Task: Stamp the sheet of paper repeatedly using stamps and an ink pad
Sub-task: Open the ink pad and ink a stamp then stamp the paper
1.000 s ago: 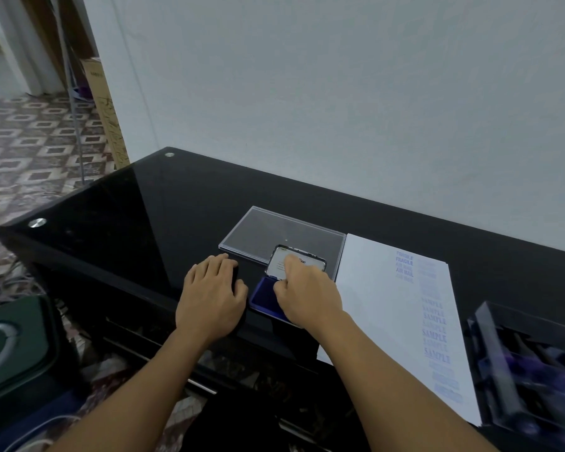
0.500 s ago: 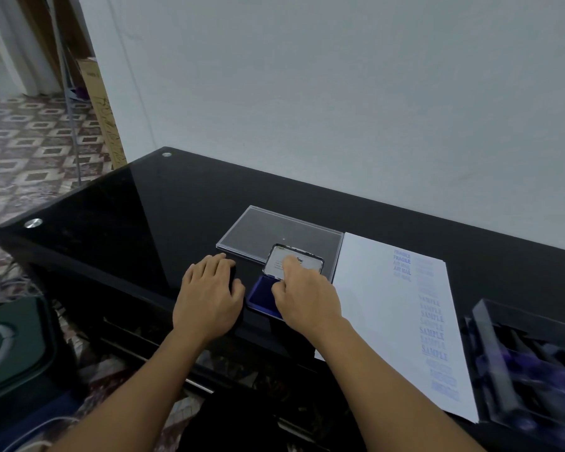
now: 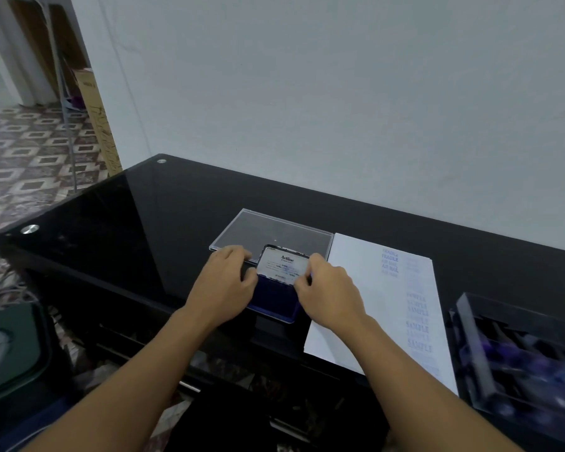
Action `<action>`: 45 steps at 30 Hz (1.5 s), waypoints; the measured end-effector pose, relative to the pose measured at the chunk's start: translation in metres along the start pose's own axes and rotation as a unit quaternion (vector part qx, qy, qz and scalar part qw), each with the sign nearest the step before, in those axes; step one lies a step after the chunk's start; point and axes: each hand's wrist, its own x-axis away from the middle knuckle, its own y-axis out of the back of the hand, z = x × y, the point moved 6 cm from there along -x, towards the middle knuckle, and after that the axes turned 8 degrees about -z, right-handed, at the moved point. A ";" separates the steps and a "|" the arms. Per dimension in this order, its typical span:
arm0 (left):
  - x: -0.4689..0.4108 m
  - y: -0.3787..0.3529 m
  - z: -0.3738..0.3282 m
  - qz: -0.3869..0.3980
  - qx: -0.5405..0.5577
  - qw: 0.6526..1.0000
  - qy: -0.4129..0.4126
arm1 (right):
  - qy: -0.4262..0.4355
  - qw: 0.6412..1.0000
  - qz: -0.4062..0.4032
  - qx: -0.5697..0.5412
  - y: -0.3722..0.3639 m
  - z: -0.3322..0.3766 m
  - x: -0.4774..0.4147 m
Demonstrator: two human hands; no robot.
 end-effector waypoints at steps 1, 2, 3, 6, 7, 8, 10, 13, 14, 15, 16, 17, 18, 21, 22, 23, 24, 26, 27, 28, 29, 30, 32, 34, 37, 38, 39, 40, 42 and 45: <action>-0.001 -0.003 -0.014 0.003 0.001 1.000 -0.024 | -0.005 1.000 -0.004 0.003 0.006 -0.007 0.001; -0.001 -0.006 -0.027 0.006 0.004 0.999 -0.046 | -0.012 1.000 -0.009 0.006 0.011 -0.014 0.001; -0.002 -0.010 -0.041 0.012 0.008 0.998 -0.063 | -0.020 1.000 -0.013 0.010 0.017 -0.022 0.001; -0.004 -0.025 -0.078 0.030 0.021 0.994 -0.104 | -0.047 0.998 -0.022 0.030 0.032 -0.049 0.001; -0.005 -0.032 -0.088 0.035 0.020 0.993 -0.114 | -0.060 0.997 -0.023 0.037 0.037 -0.060 0.001; -0.006 -0.041 -0.097 0.043 0.020 0.992 -0.121 | -0.077 0.996 -0.021 0.043 0.042 -0.072 0.001; -0.008 -0.062 -0.111 0.075 0.023 0.989 -0.128 | -0.106 0.993 -0.017 0.051 0.053 -0.094 -0.002; -0.011 -0.091 -0.124 0.107 0.015 0.983 -0.150 | -0.135 0.989 -0.016 0.051 0.068 -0.121 -0.008; -0.014 -0.098 -0.128 0.109 0.005 0.981 -0.159 | -0.141 0.989 -0.018 0.051 0.072 -0.127 -0.010; -0.017 -0.105 -0.131 0.110 -0.009 0.980 -0.166 | -0.145 0.988 -0.019 0.050 0.075 -0.133 -0.013; -0.020 -0.112 -0.133 0.111 -0.023 0.979 -0.168 | -0.149 0.987 -0.020 0.049 0.078 -0.138 -0.015; -0.023 -0.117 -0.136 0.109 -0.031 0.979 -0.168 | -0.150 0.987 -0.020 0.049 0.080 -0.143 -0.018; -0.026 -0.121 -0.139 0.105 -0.034 0.980 -0.168 | -0.150 0.987 -0.019 0.050 0.082 -0.147 -0.021; -0.034 -0.130 -0.147 0.084 -0.031 0.980 -0.178 | -0.148 0.987 -0.017 0.058 0.082 -0.152 -0.030; -0.037 -0.133 -0.148 0.082 -0.032 0.980 -0.180 | -0.145 0.988 -0.017 0.060 0.082 -0.153 -0.034; -0.039 -0.136 -0.150 0.084 -0.032 0.979 -0.181 | -0.141 0.988 -0.016 0.060 0.081 -0.154 -0.037; -0.041 -0.140 -0.151 0.088 -0.030 0.979 -0.180 | -0.138 0.988 -0.014 0.060 0.079 -0.155 -0.039; -0.044 -0.146 -0.155 0.088 -0.029 0.978 -0.186 | -0.131 0.989 -0.007 0.062 0.076 -0.155 -0.044; -0.046 -0.148 -0.155 0.085 -0.030 0.978 -0.189 | -0.128 0.990 -0.003 0.065 0.075 -0.155 -0.046; -0.048 -0.151 -0.155 0.086 -0.030 0.978 -0.187 | -0.125 0.990 0.001 0.069 0.074 -0.155 -0.048; -0.049 -0.153 -0.155 0.091 -0.035 0.978 -0.183 | -0.123 0.990 0.003 0.074 0.073 -0.154 -0.049; -0.050 -0.156 -0.154 0.099 -0.043 0.978 -0.180 | -0.122 0.989 0.006 0.078 0.072 -0.155 -0.050; -0.050 -0.161 -0.151 0.112 -0.057 0.976 -0.177 | -0.123 0.989 0.008 0.085 0.071 -0.155 -0.052; -0.049 -0.165 -0.149 0.120 -0.070 0.975 -0.175 | -0.120 0.988 0.010 0.092 0.068 -0.154 -0.053; -0.045 -0.170 -0.146 0.120 -0.082 0.974 -0.175 | -0.119 0.988 0.019 0.101 0.065 -0.153 -0.055; -0.044 -0.171 -0.146 0.120 -0.084 0.973 -0.176 | -0.117 0.988 0.021 0.102 0.065 -0.153 -0.055; -0.042 -0.171 -0.146 0.118 -0.085 0.973 -0.177 | -0.117 0.988 0.023 0.102 0.064 -0.153 -0.056; -0.040 -0.171 -0.145 0.112 -0.086 0.974 -0.179 | -0.116 0.988 0.025 0.102 0.064 -0.153 -0.056; -0.037 -0.171 -0.145 0.092 -0.092 0.973 -0.191 | -0.116 0.987 0.028 0.104 0.063 -0.154 -0.057; -0.036 -0.171 -0.143 0.067 -0.094 0.973 -0.200 | -0.117 0.986 0.031 0.112 0.060 -0.154 -0.058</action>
